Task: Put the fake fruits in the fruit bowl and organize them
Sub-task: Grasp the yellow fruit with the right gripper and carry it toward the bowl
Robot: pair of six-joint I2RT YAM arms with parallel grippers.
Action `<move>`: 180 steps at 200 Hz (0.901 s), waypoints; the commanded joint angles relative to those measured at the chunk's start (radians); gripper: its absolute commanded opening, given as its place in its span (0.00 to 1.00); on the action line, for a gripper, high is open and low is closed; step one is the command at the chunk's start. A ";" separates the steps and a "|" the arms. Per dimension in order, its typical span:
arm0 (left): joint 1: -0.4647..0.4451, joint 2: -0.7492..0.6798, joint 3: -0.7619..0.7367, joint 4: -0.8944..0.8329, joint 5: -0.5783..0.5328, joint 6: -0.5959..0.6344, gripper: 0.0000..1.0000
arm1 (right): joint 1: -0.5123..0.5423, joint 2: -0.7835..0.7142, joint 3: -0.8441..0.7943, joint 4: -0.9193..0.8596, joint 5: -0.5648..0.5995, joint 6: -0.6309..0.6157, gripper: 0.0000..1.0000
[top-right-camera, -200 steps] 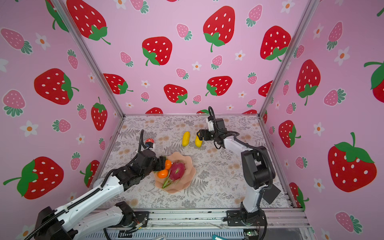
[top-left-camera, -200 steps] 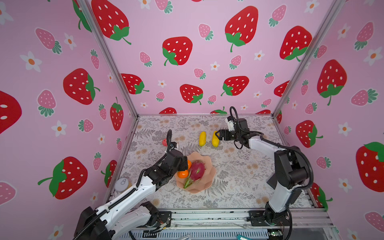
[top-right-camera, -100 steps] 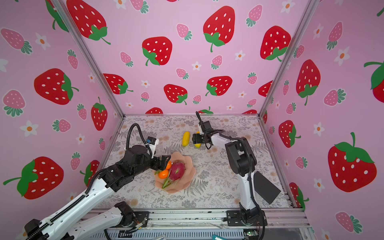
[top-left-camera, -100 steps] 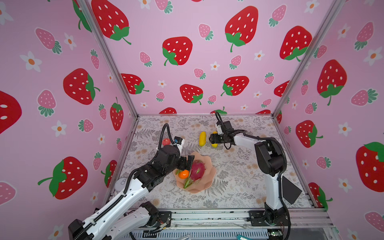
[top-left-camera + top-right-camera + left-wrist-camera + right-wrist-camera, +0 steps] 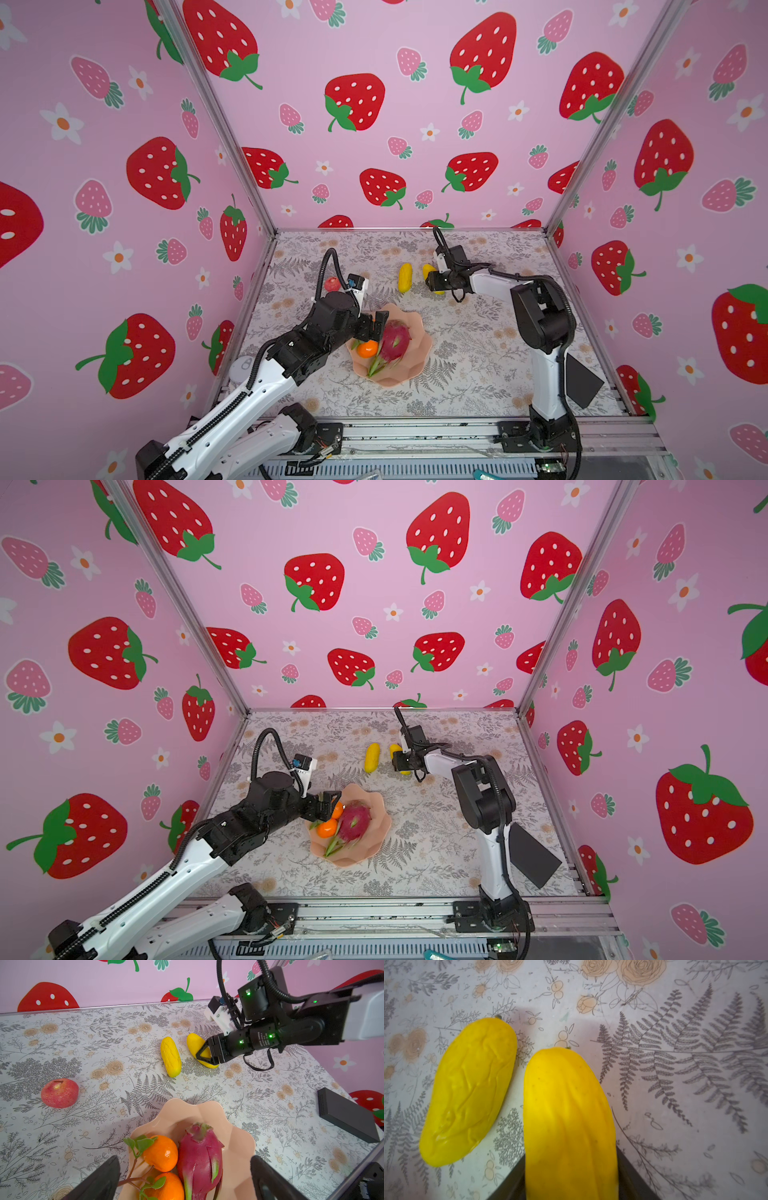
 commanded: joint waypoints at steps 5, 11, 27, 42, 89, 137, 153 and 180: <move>-0.004 -0.021 -0.011 -0.021 -0.039 0.010 0.99 | 0.000 -0.133 -0.060 0.049 -0.030 -0.055 0.52; -0.002 -0.023 -0.013 -0.026 -0.044 0.014 0.99 | 0.000 -0.147 -0.069 0.043 -0.031 -0.057 0.53; -0.003 -0.024 -0.018 -0.030 -0.047 0.021 0.99 | 0.002 -0.175 -0.082 0.019 -0.027 -0.054 0.51; -0.001 -0.025 -0.020 -0.027 -0.040 0.020 0.99 | 0.003 -0.198 -0.096 0.012 -0.032 -0.047 0.49; 0.000 -0.041 0.078 -0.240 -0.018 -0.002 0.99 | 0.112 -0.397 -0.202 -0.083 -0.154 -0.143 0.51; 0.000 -0.081 0.109 -0.319 -0.010 -0.020 0.99 | 0.242 -0.581 -0.362 -0.083 -0.052 0.227 0.51; -0.001 -0.082 0.096 -0.284 0.012 -0.023 0.99 | 0.297 -0.591 -0.380 -0.119 0.009 0.316 0.51; 0.000 -0.074 0.087 -0.241 0.030 -0.027 0.99 | 0.381 -0.608 -0.418 -0.122 0.082 0.413 0.51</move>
